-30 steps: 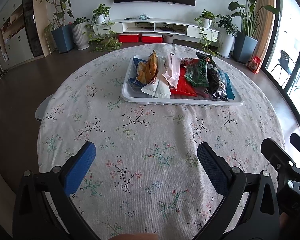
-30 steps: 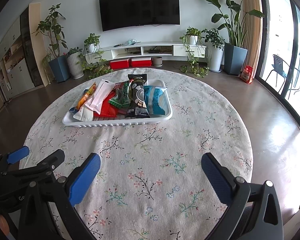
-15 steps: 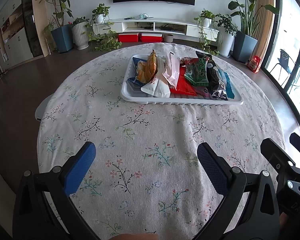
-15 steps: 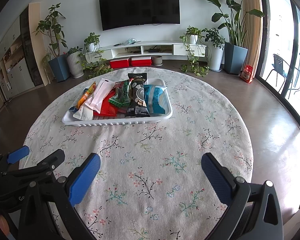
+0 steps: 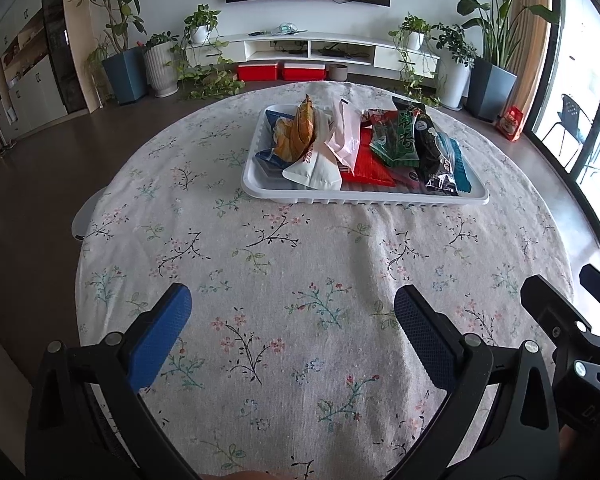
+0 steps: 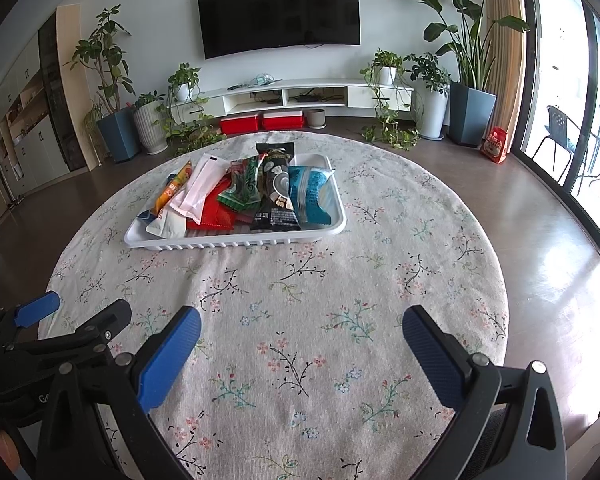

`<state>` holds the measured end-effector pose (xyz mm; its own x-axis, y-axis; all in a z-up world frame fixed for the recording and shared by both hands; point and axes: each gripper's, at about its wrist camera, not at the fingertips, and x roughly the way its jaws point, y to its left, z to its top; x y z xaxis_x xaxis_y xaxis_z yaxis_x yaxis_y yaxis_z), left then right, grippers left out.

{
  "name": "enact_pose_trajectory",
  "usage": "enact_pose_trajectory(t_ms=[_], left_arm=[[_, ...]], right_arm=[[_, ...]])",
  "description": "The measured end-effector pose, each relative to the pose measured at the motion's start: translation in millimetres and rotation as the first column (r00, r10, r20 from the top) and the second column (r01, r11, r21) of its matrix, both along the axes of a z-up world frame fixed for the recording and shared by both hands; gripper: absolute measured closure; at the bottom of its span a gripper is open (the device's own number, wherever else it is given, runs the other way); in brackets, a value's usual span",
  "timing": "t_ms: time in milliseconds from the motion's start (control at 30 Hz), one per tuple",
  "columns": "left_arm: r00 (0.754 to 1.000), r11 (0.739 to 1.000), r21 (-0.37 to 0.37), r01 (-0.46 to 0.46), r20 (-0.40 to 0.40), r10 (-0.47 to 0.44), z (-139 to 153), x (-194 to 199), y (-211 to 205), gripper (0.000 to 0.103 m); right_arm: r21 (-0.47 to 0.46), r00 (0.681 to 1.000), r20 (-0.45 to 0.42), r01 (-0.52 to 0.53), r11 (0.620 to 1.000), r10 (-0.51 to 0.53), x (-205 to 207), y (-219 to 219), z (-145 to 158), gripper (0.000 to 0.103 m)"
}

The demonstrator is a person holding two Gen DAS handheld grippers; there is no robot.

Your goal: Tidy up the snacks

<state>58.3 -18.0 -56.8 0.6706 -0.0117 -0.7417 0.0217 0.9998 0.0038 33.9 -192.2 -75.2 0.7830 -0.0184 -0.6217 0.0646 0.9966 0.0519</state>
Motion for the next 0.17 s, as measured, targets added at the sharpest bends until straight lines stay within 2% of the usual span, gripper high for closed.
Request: enact_pose_trajectory(t_ms=[167], left_arm=[[1.0,1.0,0.005,-0.014,0.013,0.014,2.7,1.0,3.4,0.0]], right_arm=[[0.004,1.0,-0.004,0.003,1.0,-0.003,-5.7,1.1,-4.1,0.0]])
